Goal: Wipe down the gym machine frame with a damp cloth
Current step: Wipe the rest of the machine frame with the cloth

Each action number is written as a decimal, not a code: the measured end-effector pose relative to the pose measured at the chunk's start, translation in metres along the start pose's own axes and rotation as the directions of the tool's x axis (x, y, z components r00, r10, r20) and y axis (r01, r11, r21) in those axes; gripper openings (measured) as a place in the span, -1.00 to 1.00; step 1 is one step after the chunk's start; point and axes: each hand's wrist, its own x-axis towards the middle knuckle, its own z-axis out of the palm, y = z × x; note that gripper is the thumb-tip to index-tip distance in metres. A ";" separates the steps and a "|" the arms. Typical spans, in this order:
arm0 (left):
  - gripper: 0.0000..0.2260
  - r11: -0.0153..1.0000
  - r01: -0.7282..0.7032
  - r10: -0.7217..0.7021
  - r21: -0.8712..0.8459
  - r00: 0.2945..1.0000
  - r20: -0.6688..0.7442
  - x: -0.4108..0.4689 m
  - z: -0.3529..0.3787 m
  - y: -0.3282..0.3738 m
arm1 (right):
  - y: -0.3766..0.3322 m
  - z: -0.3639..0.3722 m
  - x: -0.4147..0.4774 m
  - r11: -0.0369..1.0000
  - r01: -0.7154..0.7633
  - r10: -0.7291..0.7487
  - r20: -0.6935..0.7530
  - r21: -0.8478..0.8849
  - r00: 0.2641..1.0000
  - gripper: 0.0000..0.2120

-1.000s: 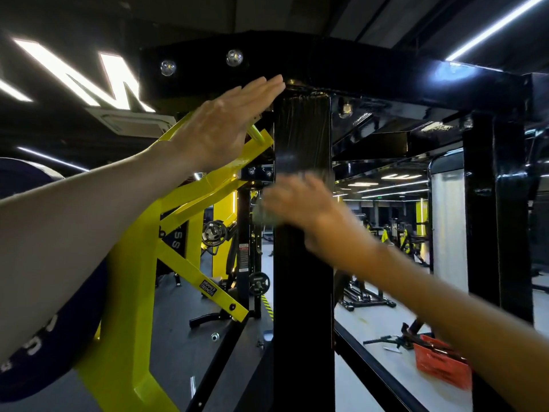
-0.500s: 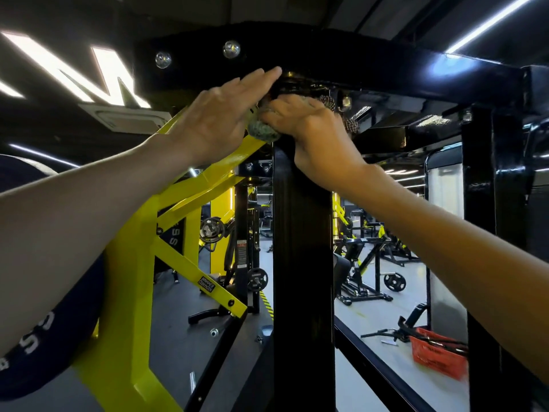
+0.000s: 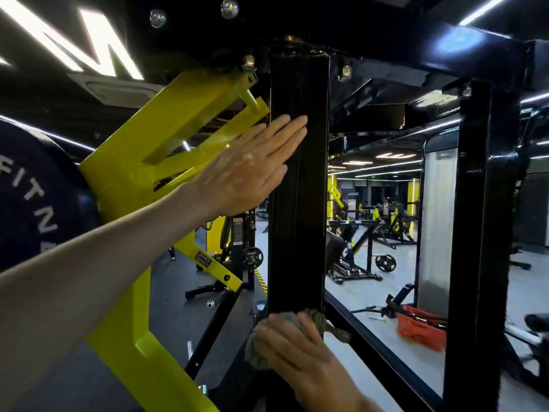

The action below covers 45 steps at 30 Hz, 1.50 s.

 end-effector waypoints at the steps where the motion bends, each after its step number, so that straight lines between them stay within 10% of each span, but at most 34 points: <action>1: -0.49 1.000 -0.002 0.002 0.005 1.000 -0.003 -0.002 0.001 0.002 | -0.004 0.003 -0.010 1.000 0.014 -0.014 0.020 -0.011 1.000 -0.67; 20: -0.51 1.000 -0.006 0.008 0.031 0.999 -0.052 -0.007 0.002 0.005 | 0.059 -0.053 0.101 0.976 -0.165 0.122 -0.274 -0.141 0.954 -0.55; 34: -0.52 0.998 0.009 -0.007 0.065 0.999 -0.032 -0.082 0.037 0.079 | -0.013 0.000 -0.060 0.982 0.172 -0.159 0.151 -0.076 0.976 -0.68; 45: -0.52 0.997 0.055 -0.054 0.051 0.998 -0.023 -0.084 0.037 0.084 | 0.003 -0.018 -0.002 0.985 -0.162 0.154 -0.127 -0.059 0.980 -0.66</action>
